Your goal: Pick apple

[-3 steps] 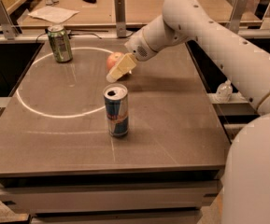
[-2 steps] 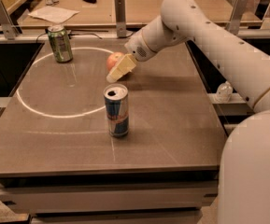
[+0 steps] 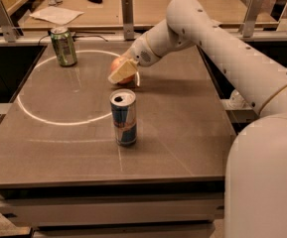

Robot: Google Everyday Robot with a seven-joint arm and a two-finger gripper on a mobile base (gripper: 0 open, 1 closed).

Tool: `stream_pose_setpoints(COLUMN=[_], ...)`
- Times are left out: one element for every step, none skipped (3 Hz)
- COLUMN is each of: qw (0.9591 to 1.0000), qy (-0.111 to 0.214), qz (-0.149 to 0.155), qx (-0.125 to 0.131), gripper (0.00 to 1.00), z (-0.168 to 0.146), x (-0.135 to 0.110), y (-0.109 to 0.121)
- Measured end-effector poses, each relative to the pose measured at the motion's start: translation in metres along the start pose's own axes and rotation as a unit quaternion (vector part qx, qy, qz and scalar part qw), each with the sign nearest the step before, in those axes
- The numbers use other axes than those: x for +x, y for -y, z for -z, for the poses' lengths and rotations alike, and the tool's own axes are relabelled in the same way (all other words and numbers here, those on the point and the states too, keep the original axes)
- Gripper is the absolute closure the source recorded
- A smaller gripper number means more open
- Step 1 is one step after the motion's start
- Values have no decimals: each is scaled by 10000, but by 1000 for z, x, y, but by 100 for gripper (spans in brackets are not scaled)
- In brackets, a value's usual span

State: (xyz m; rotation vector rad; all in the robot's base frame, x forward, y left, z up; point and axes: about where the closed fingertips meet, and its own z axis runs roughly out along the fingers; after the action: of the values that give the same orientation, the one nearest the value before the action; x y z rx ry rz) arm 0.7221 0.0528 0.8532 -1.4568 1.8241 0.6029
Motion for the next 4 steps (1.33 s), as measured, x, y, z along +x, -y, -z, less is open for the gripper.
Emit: stream_pose_setpoints(qw=[9998, 9993, 9974, 9875], qy=[125, 353, 661, 1395], qz=[147, 61, -256, -725], qx=[-86, -84, 102, 106], gripper=[64, 87, 100, 100], z=[-2, 8, 40, 77], x=[-7, -17, -40, -59], y=[0, 0, 5, 10])
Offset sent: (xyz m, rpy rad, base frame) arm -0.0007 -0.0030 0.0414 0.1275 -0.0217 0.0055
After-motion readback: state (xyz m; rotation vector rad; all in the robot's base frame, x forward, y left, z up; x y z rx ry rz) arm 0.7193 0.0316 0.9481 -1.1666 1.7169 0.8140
